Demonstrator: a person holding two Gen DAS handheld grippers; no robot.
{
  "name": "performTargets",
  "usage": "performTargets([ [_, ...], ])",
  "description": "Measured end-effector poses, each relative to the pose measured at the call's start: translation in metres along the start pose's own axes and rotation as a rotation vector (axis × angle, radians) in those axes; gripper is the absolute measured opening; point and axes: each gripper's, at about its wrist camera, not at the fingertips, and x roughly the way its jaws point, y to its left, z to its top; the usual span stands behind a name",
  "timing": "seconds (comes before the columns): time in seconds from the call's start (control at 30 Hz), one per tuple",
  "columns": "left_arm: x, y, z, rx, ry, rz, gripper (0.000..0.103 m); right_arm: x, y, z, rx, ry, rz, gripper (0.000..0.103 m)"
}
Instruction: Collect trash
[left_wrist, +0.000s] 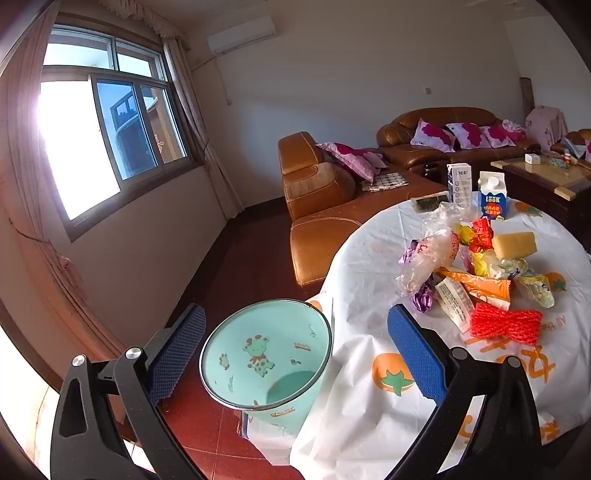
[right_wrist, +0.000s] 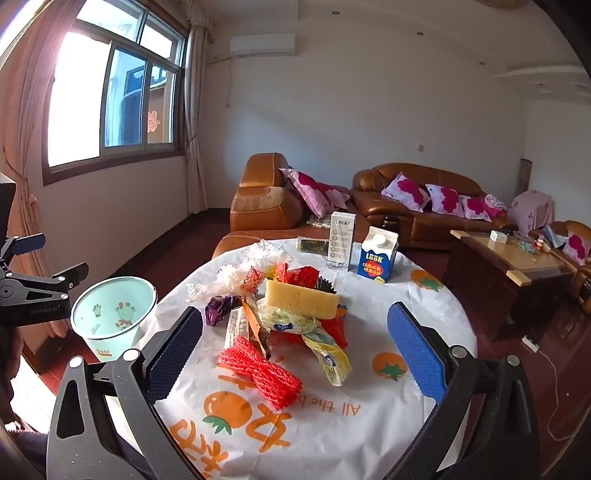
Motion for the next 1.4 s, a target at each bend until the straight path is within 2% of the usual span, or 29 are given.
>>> performTargets([
  [0.23, -0.001, 0.0, 0.0, 0.002, 0.0, 0.002, 0.097, 0.0, -0.001, 0.0, 0.003, 0.012, -0.001, 0.098],
  [0.47, -0.006, 0.016, 0.013, 0.001, -0.004, 0.006, 0.097, 0.001, -0.001, 0.0, 0.007, 0.009, -0.006, 0.098],
  [0.7, -0.001, 0.007, 0.004, 0.001, -0.006, 0.02, 0.097, 0.0, -0.001, -0.001, 0.007, 0.012, -0.003, 0.098],
  [1.4, 0.002, 0.008, 0.002, -0.002, -0.006, 0.027, 0.097, 0.001, -0.004, 0.0, 0.019, 0.019, 0.002, 0.098],
])
